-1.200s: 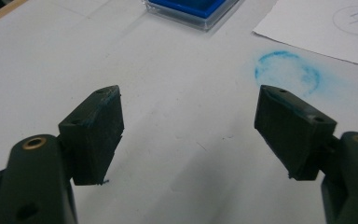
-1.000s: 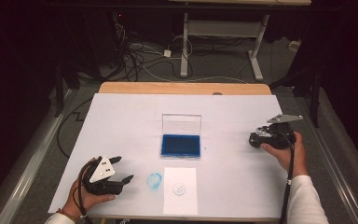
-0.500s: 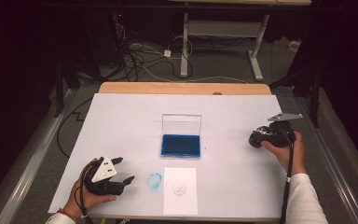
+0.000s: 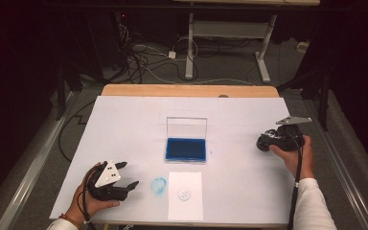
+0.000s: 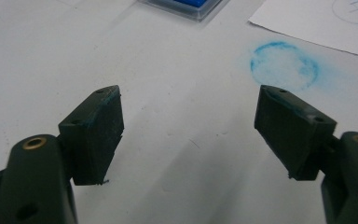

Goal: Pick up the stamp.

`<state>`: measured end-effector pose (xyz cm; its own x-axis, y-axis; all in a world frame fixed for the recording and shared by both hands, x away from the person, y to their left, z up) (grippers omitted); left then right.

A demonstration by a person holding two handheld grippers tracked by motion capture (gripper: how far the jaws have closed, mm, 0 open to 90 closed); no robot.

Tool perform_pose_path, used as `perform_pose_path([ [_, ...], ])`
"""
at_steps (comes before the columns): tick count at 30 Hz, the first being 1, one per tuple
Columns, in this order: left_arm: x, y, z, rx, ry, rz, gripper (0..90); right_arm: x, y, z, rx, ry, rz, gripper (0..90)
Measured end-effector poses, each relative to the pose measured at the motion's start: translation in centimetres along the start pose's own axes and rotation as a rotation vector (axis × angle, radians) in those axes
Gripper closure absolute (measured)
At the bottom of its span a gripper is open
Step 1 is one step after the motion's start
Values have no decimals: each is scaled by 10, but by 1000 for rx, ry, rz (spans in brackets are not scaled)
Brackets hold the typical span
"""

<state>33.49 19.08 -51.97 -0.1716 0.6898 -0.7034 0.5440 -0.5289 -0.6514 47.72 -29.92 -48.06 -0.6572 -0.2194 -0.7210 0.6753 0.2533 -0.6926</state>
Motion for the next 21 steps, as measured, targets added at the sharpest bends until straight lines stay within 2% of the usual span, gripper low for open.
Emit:
perform_pose_path([
  [9, 0, -2, -2, -12, -9, 9, 232, -6, -9, -7, -7, -32, 41, 570],
  [13, -3, -4, -3, -20, -19, 24, 232, -7, -13, -8, -13, -29, 57, 570],
  [15, -5, -5, -4, -33, -11, 29, 233, -8, -15, -8, -30, -19, 69, 570],
  [17, -6, -5, -4, -32, -11, 32, 233, -9, -15, -9, -34, -29, 73, 570],
  [21, -7, -5, -5, -11, -41, 58, 233, -11, -15, -16, -54, -44, 80, 570],
])
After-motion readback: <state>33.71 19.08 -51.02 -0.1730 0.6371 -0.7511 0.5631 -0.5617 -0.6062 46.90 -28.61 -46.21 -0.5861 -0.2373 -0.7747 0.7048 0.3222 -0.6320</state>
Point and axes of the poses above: each handheld gripper's, and its own axes: y roughly forward along the jaws, x roughly out of its underside, z roughly to its right, the point moved 8 cm from there along y, roughly forward along the jaws, and after that the axes turned 9 degrees about y, right-handed, at the moved point
